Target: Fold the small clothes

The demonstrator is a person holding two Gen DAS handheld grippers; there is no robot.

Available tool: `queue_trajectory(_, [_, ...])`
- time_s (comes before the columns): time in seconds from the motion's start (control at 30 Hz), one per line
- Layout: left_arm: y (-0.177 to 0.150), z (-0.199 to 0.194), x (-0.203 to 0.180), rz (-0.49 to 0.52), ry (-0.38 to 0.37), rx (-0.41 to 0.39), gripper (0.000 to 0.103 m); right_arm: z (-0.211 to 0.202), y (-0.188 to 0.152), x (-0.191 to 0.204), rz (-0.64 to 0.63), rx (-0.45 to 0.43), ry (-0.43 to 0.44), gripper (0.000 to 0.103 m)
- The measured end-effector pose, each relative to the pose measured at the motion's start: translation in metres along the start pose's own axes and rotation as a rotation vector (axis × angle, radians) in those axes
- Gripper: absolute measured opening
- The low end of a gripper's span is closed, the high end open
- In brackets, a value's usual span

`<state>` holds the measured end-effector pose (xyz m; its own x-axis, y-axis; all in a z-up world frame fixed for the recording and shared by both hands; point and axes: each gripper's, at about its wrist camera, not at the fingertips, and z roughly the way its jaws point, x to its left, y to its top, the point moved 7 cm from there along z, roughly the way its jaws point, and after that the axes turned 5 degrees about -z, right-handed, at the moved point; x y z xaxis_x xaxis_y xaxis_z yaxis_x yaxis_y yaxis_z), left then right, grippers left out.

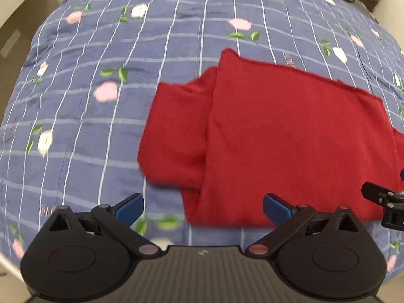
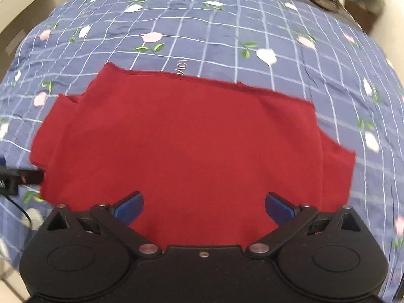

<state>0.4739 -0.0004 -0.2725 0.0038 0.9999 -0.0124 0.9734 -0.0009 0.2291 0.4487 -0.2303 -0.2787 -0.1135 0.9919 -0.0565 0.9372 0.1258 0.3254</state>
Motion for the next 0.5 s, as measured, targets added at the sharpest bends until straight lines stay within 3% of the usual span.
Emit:
queue_trajectory(0.13, [0.023,0.021,0.012,0.010,0.046,-0.066,0.102,0.030,0.014,0.000,-0.003,0.024,-0.009,0.102])
queue_trajectory(0.3, [0.044,0.042,0.026,-0.027,0.022,-0.099,0.102,0.053,0.025,-0.002,0.008,0.044,-0.027,0.102])
queue_trajectory(0.5, [0.052,0.059,0.018,0.064,0.012,-0.113,0.102,0.073,0.020,-0.004,0.024,0.077,-0.039,0.102])
